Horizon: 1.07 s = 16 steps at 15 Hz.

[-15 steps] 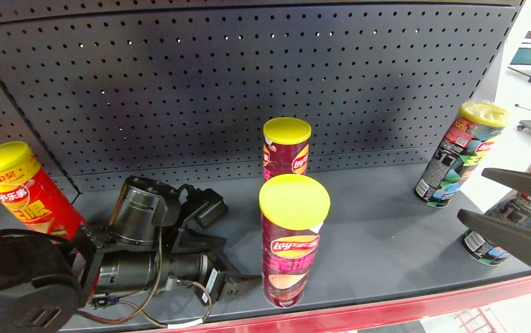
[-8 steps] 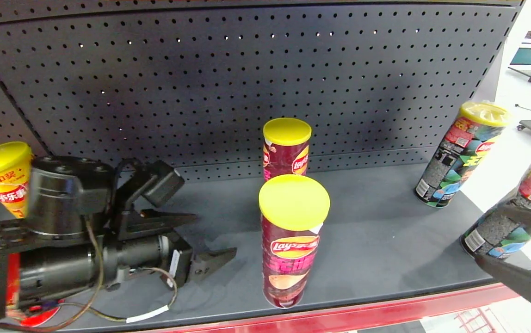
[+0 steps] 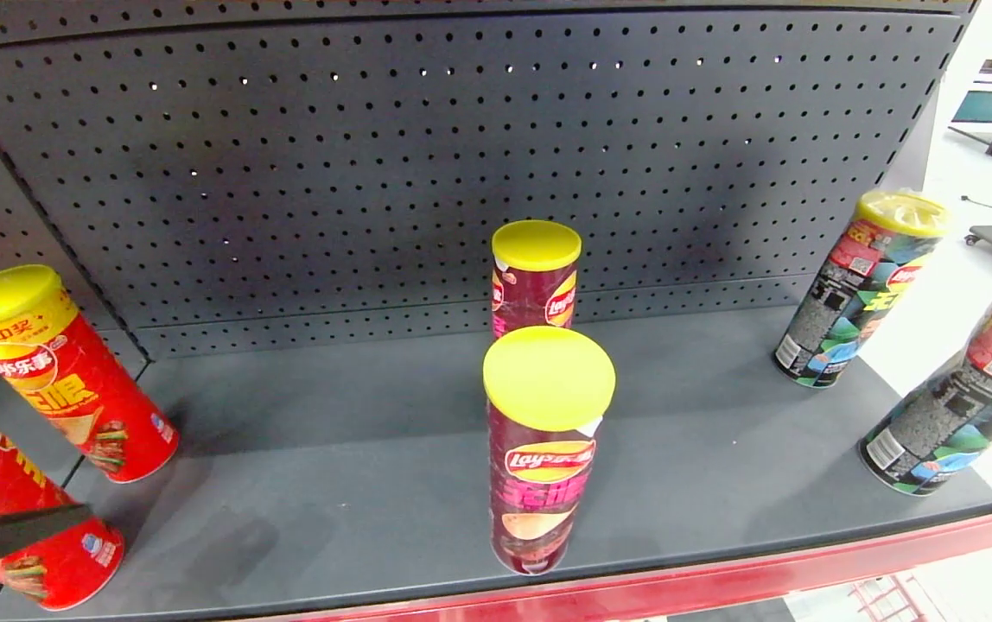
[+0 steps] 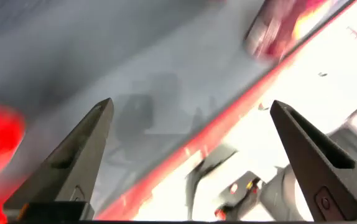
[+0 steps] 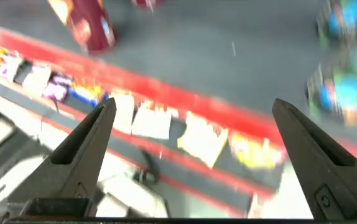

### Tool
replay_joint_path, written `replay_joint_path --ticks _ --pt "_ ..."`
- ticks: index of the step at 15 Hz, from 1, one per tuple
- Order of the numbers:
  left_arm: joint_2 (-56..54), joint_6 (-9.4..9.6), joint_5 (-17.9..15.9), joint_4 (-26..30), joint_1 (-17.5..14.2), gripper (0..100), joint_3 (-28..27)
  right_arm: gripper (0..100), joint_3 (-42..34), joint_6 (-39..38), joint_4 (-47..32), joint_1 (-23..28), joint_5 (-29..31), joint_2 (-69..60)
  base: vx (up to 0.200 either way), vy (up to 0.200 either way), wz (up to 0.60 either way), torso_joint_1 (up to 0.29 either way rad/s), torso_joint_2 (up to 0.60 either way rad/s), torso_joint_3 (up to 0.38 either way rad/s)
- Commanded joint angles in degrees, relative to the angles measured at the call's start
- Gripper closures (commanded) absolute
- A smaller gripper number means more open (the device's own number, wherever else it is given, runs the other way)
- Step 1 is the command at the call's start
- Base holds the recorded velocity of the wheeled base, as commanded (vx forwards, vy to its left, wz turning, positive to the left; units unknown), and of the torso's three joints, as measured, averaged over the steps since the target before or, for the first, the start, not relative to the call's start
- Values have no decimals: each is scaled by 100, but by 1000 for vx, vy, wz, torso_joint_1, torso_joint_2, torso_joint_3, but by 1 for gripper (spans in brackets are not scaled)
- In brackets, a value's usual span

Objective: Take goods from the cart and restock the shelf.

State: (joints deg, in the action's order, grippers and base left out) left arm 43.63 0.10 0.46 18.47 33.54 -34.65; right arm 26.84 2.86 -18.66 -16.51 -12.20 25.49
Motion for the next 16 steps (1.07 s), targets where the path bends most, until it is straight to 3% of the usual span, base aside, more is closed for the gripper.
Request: replay_joint_path --ticks 1,2,4,5,7,8,10,11,13,14,15,16 --pt "-1480 -19 253 930 -269 0 28 0 225 -14 -489 385 -1 -897 0 0 0 0 0 0" --pt "-1876 -124 253 1511 -901 0 46 0 154 -14 -735 693 122 -1108 0 0 0 0 0 0" --pt "-2262 -168 253 2099 -1701 0 116 0 75 -23 -972 1079 315 -1301 0 0 0 0 0 0" --pt "-2306 -168 253 2135 -1772 0 142 0 58 -23 -990 1114 333 -1327 0 0 0 0 0 0" --pt "-2878 -177 261 2258 -2607 0 617 0 -206 -14 -1289 1352 702 -1705 0 0 0 0 0 0" --pt "-3256 -177 261 2284 -3231 0 968 0 -452 -5 -1412 1361 948 -1978 0 0 0 0 0 0" --pt "-3757 -168 253 2425 -3749 0 1267 0 -742 -14 -1473 1413 1264 -2118 0 0 0 0 0 0" --pt "-3871 -194 165 2398 -3758 0 1373 0 -918 -23 -1421 1457 1326 -2171 0 0 0 0 0 0" --pt "-3862 -309 -55 1765 -3758 0 1549 0 -1058 -23 -1306 1607 869 -2470 0 0 0 0 0 0" --pt "-3862 -300 -108 632 -3758 0 2058 0 -1129 39 -1139 1642 306 -2540 0 0 0 0 0 0" --pt "-3862 -247 -169 -994 -3758 0 2937 0 -1348 214 -568 1642 297 -2540 0 0 0 0 0 0" --pt "-3862 -186 -187 -1838 -3758 0 3324 0 -1735 294 109 1642 315 -2540 0 0 0 0 0 0"
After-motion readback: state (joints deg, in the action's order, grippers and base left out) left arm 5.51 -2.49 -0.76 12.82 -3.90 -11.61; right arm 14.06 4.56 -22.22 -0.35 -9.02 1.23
